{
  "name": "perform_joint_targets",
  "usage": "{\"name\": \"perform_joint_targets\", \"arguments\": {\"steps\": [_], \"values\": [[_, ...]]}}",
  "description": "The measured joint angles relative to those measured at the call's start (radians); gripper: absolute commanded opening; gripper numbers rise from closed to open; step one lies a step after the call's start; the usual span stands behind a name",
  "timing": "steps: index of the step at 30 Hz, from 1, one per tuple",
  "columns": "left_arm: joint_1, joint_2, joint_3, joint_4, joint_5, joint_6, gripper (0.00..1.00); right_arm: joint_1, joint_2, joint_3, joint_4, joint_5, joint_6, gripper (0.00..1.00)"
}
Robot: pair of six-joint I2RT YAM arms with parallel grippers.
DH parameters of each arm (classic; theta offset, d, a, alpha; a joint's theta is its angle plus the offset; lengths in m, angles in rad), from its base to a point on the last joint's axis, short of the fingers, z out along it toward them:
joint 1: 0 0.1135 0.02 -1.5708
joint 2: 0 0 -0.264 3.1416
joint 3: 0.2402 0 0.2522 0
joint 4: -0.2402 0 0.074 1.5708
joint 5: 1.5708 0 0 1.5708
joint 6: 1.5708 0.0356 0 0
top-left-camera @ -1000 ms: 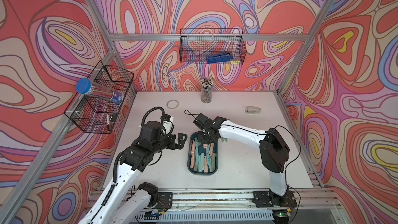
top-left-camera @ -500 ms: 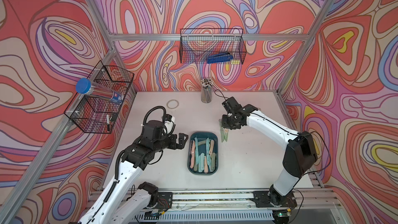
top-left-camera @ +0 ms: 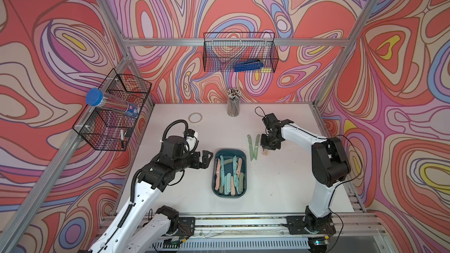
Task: Take the fruit knife out of the storage box
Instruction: Place the fruit knife at the center of the board.
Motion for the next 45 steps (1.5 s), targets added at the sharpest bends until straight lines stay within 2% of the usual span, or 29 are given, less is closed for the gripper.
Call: {"name": "perform_joint_targets", "arguments": {"steps": [9, 21, 36, 41, 45], "values": [[0.0, 0.0, 0.0, 0.0, 0.0, 0.0, 0.99, -0.011, 0.116, 0.081, -0.01, -0.021, -0.005, 0.22], [0.0, 0.012, 0.0, 0.0, -0.007, 0.0, 1.0, -0.012, 0.165, 0.154, -0.051, -0.023, -0.012, 0.28], [-0.005, 0.014, 0.0, -0.002, -0.027, 0.0, 0.99, -0.012, 0.166, 0.157, -0.052, -0.031, -0.012, 0.35], [-0.009, 0.056, 0.01, -0.025, -0.072, -0.01, 1.0, -0.012, 0.152, 0.146, -0.047, -0.02, -0.017, 0.41], [-0.033, 0.086, 0.011, -0.032, -0.098, -0.015, 1.0, -0.012, 0.085, 0.102, -0.036, -0.012, -0.026, 0.46]]}}
